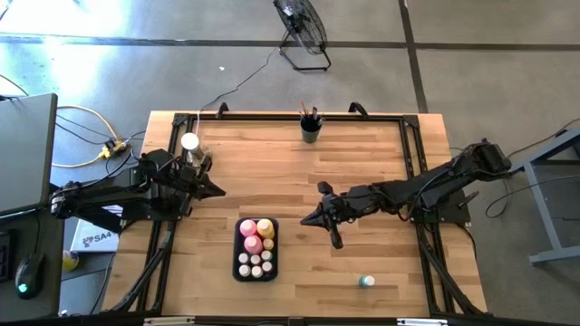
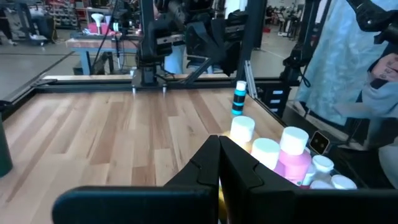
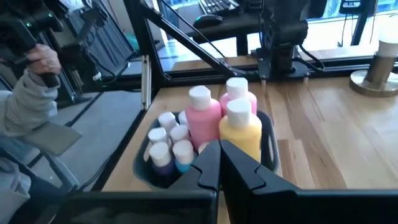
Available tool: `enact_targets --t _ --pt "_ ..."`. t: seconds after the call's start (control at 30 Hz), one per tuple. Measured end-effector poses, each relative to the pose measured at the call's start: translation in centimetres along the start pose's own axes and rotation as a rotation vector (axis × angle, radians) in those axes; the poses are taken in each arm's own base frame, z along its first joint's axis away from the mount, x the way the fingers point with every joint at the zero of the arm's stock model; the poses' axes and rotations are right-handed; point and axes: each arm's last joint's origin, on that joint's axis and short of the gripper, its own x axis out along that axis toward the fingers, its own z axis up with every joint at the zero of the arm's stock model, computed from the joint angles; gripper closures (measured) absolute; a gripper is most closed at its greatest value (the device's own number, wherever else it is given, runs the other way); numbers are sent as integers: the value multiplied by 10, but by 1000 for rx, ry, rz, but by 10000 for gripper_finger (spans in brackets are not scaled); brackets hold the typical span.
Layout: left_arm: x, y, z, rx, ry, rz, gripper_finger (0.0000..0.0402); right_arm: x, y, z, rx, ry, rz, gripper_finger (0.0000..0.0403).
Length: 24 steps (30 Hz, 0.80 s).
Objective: Pick & Place Paint Supplies
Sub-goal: Adjust the paint bottles on the green bin
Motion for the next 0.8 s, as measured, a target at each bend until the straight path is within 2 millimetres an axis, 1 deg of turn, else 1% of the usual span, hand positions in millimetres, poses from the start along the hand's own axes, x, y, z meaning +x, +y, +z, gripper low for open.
enact_targets --t 0.2,0.37,0.53,0.67,0.8 --pt "1 -1 0 -10 0 -4 402 14 6 -10 -5 -16 5 401" --pt "6 -8 -1 -24 16 10 402 30 7 -22 21 6 9 401" --pt "15 -20 -3 -16 47 15 402 39 7 -23 25 16 7 401" --pt "25 -33 -4 2 61 29 402 39 7 -23 21 11 7 401" --pt "33 -51 -6 21 72 -17 402 39 8 -22 25 0 11 401"
